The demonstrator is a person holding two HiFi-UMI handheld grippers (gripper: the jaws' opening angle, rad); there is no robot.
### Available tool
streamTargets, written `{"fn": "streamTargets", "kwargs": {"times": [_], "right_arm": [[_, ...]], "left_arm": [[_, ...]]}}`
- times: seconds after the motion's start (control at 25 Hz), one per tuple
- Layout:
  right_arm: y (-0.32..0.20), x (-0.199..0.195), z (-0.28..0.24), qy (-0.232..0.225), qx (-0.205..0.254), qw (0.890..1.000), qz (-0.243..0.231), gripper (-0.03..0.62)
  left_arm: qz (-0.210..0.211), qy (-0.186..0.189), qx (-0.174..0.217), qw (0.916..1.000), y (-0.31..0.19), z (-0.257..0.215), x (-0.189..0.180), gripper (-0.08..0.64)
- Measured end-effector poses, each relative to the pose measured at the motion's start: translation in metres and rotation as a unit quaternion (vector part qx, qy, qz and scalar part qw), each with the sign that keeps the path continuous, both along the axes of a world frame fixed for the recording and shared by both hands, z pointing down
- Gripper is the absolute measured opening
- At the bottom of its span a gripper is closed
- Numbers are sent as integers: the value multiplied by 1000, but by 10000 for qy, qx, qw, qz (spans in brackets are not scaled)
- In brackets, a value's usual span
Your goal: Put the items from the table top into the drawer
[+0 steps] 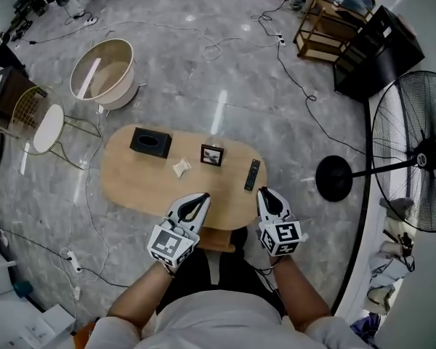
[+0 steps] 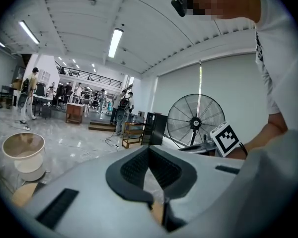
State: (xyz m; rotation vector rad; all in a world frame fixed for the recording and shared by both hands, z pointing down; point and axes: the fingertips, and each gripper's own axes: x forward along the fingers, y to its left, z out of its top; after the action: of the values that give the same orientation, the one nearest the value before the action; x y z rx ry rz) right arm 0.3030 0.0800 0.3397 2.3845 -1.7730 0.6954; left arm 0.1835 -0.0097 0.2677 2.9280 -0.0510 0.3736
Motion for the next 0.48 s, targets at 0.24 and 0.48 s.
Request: {"fn": "streamTargets", "kwargs": {"times": [0.24, 0.48], "right_arm": [[-13, 20, 58, -142, -214, 9995, 164, 81], [-21, 35, 135, -494, -553, 9964, 406, 140]], "left_arm": [[130, -201, -47, 9997, -14, 52, 18, 9], [205, -522, -312, 9979, -20, 121, 27, 9]]}}
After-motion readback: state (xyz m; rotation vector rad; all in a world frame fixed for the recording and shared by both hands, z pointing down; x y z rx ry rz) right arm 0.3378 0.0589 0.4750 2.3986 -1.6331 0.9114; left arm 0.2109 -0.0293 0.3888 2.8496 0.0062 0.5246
